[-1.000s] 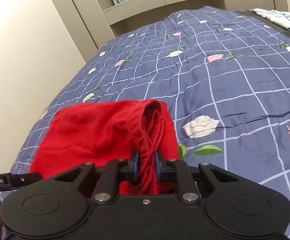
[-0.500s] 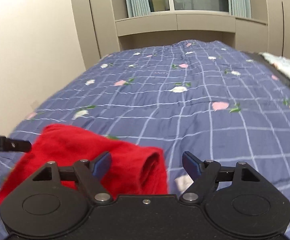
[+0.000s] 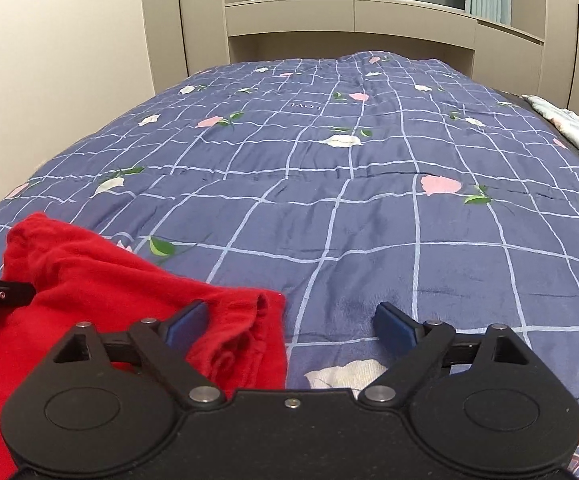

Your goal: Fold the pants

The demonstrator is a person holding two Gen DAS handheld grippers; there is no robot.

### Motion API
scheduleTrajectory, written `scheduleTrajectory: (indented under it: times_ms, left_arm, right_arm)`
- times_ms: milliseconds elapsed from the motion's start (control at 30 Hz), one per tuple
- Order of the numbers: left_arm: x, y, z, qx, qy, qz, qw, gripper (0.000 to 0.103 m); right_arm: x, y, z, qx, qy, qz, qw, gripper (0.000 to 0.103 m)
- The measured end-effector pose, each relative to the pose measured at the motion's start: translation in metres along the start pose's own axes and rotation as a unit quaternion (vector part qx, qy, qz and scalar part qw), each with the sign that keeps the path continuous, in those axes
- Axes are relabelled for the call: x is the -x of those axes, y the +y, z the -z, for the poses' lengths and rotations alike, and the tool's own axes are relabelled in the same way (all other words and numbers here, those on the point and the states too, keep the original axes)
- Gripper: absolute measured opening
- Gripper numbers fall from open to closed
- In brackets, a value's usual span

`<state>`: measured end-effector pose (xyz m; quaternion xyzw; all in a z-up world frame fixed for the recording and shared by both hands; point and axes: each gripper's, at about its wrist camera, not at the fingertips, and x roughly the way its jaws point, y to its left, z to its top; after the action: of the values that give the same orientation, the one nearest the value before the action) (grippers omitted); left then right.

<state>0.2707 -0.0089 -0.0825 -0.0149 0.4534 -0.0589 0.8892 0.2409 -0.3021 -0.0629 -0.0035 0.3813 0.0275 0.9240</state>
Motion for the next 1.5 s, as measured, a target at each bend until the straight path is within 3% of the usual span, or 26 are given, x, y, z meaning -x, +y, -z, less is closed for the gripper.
scheduleTrajectory:
  times_ms: [200, 400, 533, 667, 900, 1067, 1500]
  left_arm:
    - [0.034, 0.006, 0.004, 0.013, -0.013, 0.008, 0.9998, 0.102]
    - [0.069, 0.014, 0.029, 0.030, -0.019, 0.028, 0.9990, 0.102]
    - [0.065, 0.015, 0.038, 0.042, -0.012, 0.023, 0.9988, 0.102]
    - [0.055, 0.010, 0.042, 0.031, -0.003, 0.013, 0.9994, 0.103]
    - [0.089, 0.008, 0.053, 0.030, -0.011, 0.016, 0.9993, 0.102]
    - [0.080, 0.012, 0.069, 0.053, 0.010, 0.021, 0.9983, 0.103]
    - [0.077, 0.013, 0.076, 0.061, 0.007, 0.021, 0.9979, 0.103]
  right_arm:
    - [0.026, -0.002, -0.002, -0.016, -0.006, -0.007, 1.000, 0.092]
    - [0.072, -0.004, 0.020, -0.037, -0.012, -0.020, 0.999, 0.099]
    - [0.074, -0.002, 0.046, -0.030, 0.018, -0.003, 0.999, 0.099]
    - [0.068, -0.006, 0.055, -0.039, 0.016, 0.000, 0.999, 0.102]
    - [0.092, 0.004, 0.054, -0.035, 0.002, -0.003, 0.999, 0.101]
    - [0.092, 0.006, 0.069, -0.041, 0.020, -0.001, 0.999, 0.102]
    - [0.092, 0.010, 0.083, -0.024, -0.006, 0.009, 1.000, 0.102]
